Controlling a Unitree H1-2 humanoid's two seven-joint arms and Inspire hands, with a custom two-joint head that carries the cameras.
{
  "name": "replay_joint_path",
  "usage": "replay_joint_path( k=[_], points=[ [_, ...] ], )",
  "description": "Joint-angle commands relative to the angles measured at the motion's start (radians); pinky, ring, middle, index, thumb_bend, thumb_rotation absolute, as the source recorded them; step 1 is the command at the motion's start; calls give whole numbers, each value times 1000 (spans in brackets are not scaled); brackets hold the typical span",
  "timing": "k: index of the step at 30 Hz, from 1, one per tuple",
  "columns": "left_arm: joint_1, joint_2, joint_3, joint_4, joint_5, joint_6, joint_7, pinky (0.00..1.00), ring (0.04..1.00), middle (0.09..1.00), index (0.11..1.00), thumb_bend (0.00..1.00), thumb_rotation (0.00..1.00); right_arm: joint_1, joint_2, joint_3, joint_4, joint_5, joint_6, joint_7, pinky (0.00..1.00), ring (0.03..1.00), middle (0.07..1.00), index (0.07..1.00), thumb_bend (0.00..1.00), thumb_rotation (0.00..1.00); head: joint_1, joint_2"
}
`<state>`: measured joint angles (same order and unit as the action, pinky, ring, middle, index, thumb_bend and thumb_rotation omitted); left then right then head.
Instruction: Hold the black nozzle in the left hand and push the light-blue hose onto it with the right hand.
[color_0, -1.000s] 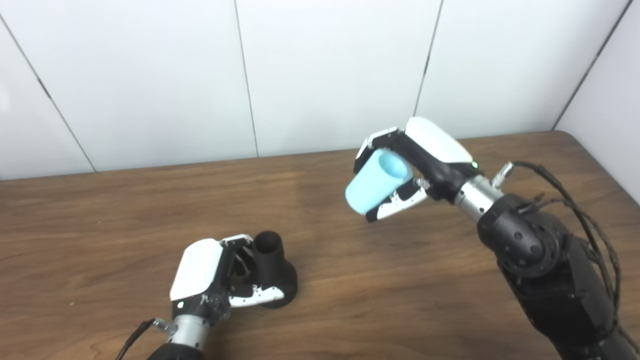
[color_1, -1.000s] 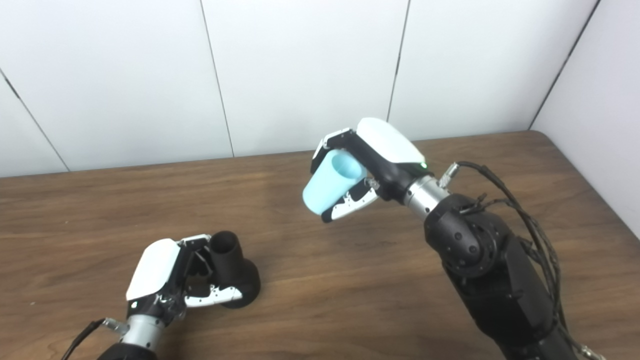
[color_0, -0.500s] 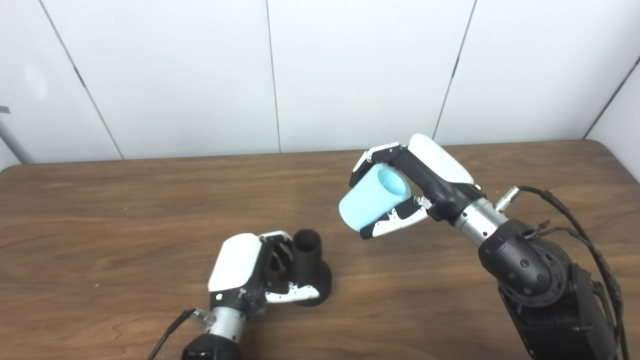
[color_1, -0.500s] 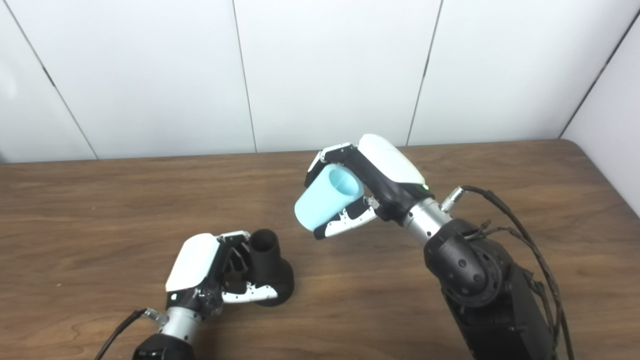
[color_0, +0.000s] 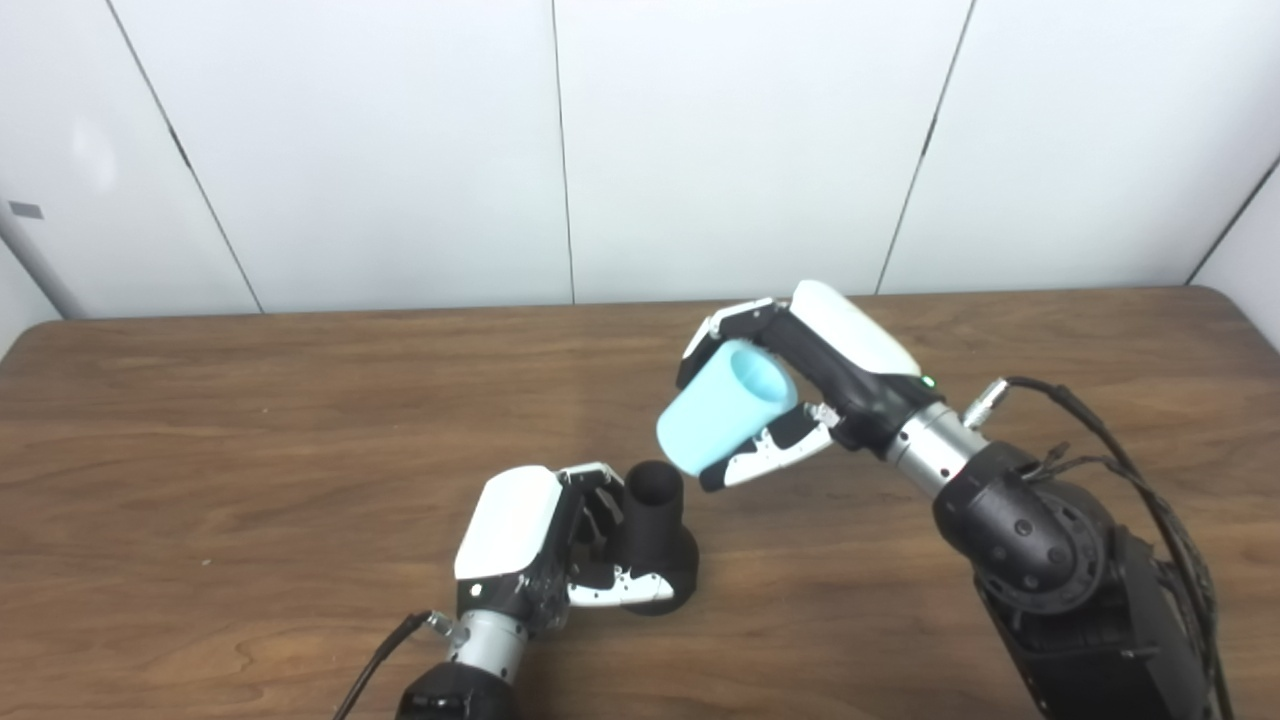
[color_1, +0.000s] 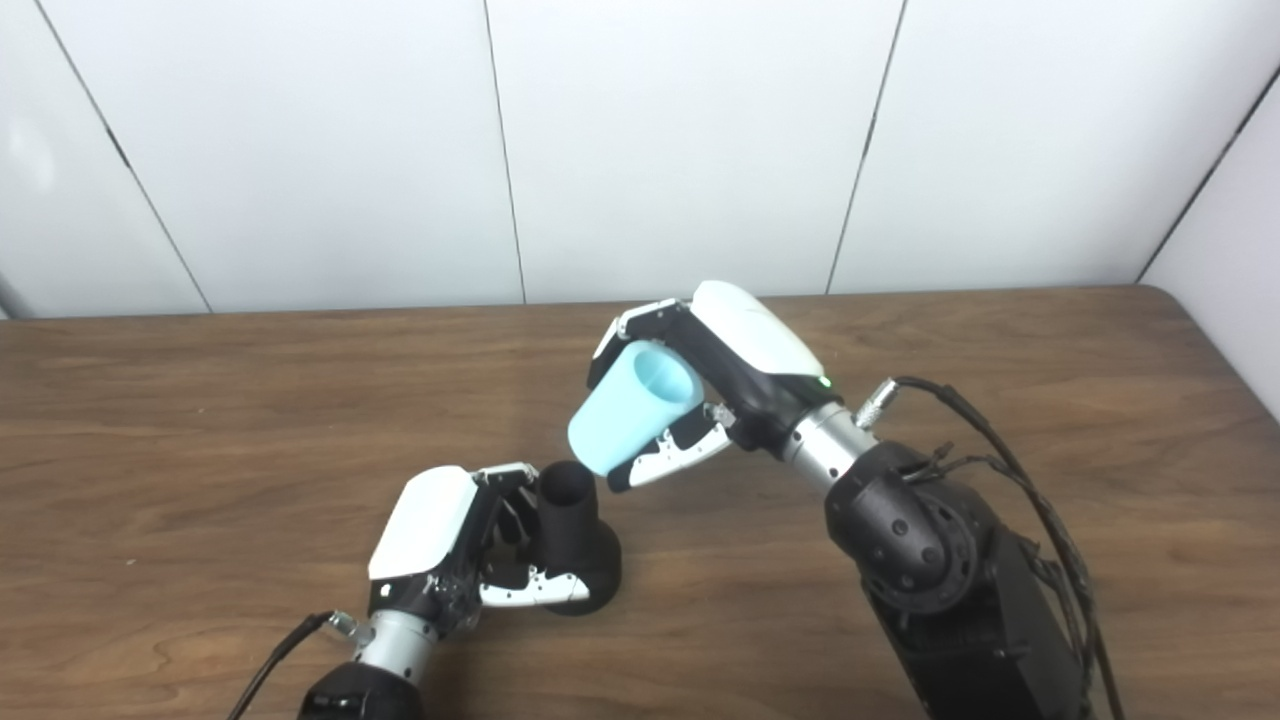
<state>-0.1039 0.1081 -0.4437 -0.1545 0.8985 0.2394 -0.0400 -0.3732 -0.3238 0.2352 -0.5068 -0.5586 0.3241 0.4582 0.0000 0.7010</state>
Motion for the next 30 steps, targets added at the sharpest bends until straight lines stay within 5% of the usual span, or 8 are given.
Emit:
replay_joint_path(
  k=[1, 22, 30],
  points=[
    [30, -3, -28, 28, 10, 37, -72, 396, 407, 426, 500, 501, 0, -44, -9, -1, -2, 0, -40, -9, 341, 400, 529, 470, 498, 0, 0, 2],
    [20, -4, -48, 34, 18, 59, -72, 414, 420, 440, 485, 504, 0, -32, -47, -16, 3, 58, -50, 9, 309, 412, 554, 476, 492, 0, 13, 15],
    [24, -8, -49, 33, 12, 58, -65, 410, 423, 441, 485, 504, 0, -39, -52, -31, -52, 84, 16, 50, 340, 402, 548, 481, 495, 0, 17, 19]
  ],
)
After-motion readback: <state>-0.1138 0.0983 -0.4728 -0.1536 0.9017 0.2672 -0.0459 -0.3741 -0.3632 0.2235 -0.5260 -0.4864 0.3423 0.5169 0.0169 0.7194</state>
